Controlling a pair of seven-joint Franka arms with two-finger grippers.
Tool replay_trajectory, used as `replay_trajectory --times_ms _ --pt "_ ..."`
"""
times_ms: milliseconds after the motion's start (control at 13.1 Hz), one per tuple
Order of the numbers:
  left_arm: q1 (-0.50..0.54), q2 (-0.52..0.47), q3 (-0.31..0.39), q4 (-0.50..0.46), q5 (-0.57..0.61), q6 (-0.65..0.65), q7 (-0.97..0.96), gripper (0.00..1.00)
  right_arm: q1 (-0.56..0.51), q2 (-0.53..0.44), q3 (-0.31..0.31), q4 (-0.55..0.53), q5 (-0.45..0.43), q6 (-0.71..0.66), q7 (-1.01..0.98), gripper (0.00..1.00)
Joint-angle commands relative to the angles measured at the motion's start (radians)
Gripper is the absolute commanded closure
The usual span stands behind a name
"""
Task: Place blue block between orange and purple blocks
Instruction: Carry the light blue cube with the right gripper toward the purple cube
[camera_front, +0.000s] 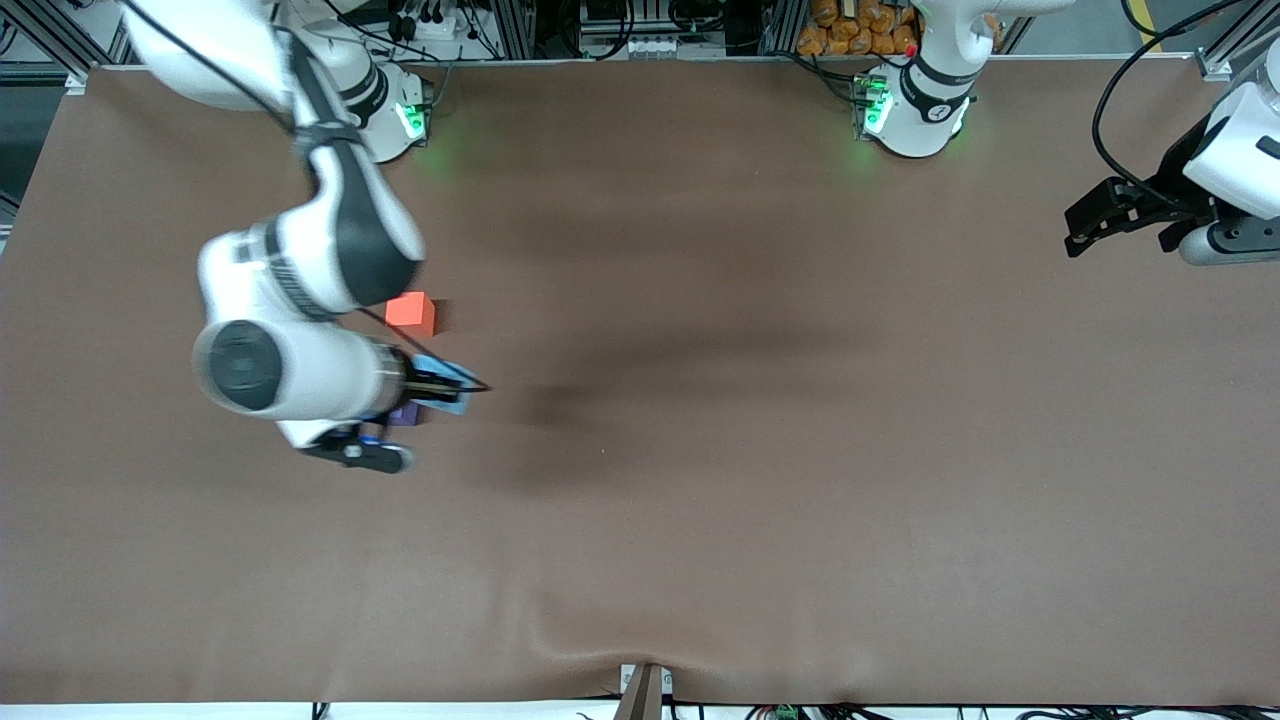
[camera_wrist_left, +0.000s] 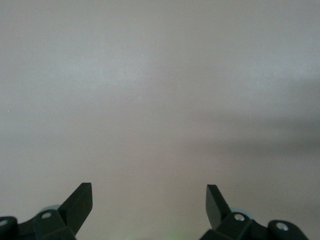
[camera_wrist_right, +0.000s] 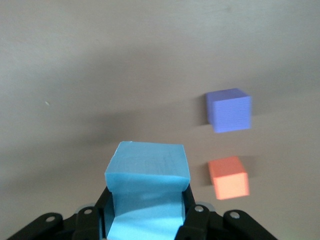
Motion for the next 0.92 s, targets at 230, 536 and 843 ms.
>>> replay_trajectory --times_ms 230,536,843 --pt "0.007 0.007 -0.004 0.02 0.001 -0.003 0.019 0.0 -0.096 -0.255 0.008 -0.397 -0.024 0.118 -0.204 0.79" --pt "0.004 0.008 -0.004 0.021 0.002 0.003 0.019 0.0 -0.137 -0.315 0.007 -0.616 -0.038 0.296 -0.347 0.79" --pt "0.007 0.001 -0.004 0.02 0.004 0.003 0.019 0.0 -0.131 -0.346 0.011 -0.787 -0.038 0.48 -0.356 0.79"
